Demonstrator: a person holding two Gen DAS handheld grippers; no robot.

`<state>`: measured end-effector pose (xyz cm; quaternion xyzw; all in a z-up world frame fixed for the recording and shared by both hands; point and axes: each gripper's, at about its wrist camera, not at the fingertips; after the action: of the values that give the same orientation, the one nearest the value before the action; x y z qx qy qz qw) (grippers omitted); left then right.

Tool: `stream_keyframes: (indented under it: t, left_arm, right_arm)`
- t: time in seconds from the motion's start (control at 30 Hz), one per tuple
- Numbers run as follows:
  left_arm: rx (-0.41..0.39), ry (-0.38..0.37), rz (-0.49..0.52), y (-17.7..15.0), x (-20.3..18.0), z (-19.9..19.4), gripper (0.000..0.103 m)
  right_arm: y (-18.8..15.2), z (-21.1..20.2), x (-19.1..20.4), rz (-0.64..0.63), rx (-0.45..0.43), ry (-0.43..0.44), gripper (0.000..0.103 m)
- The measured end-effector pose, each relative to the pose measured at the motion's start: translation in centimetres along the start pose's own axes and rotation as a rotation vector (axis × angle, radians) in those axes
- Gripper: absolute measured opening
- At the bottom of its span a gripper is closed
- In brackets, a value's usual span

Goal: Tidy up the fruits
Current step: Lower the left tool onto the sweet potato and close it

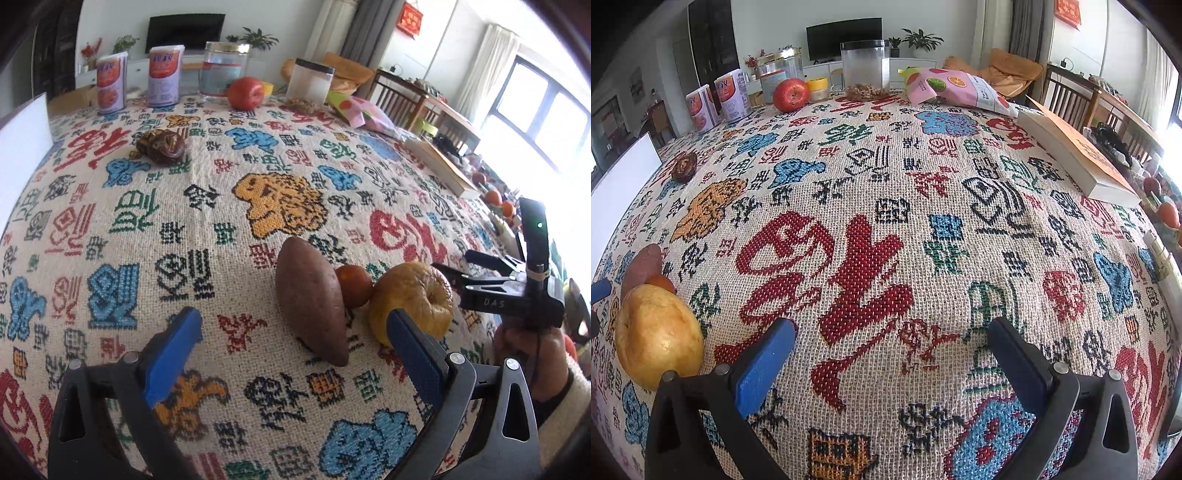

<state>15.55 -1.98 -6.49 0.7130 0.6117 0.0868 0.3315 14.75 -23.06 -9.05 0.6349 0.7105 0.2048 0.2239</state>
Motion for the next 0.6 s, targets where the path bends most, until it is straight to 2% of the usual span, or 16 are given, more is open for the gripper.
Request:
stream_keyframes:
  t: [0.1,0.13,0.23,0.33,0.4,0.5,0.6]
  left_arm:
    - [0.020,0.089,0.017,-0.3,0.4,1.5,0.100]
    - [0.012,0.092,0.022,-0.3,0.6,1.3,0.100]
    - [0.000,0.116,0.011,-0.7,2.2,-0.1,0.101]
    - [-0.020,0.191,-0.003,-1.0,4.4,-1.7,0.101]
    - [-0.030,0.211,-0.041,-1.0,6.5,-2.9,0.100]
    - [-0.067,0.171,-0.124,-0.7,8.7,-4.8,0.100]
    - [-0.085,0.034,-0.151,-0.2,8.8,-5.5,0.101]
  right_arm:
    - [0.0,0.0,0.0,0.000,0.000,0.000,0.103]
    - [0.0,0.0,0.0,0.000,0.000,0.000,0.103]
    - [0.0,0.0,0.0,0.000,0.000,0.000,0.103]
    - [0.0,0.0,0.0,0.000,0.000,0.000,0.103]
    - [0.0,0.0,0.0,0.000,0.000,0.000,0.103]
    - [0.0,0.0,0.0,0.000,0.000,0.000,0.103]
    - [0.0,0.0,0.0,0.000,0.000,0.000,0.103]
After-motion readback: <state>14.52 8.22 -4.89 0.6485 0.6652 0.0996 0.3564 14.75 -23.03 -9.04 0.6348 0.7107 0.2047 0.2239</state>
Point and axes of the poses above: each gripper's, at about its wrist camera, not at the fingertips, and z roughly the way its jaws point, x to its left, y to its top, and after that the axes turned 5 degrees about -z, right-handed
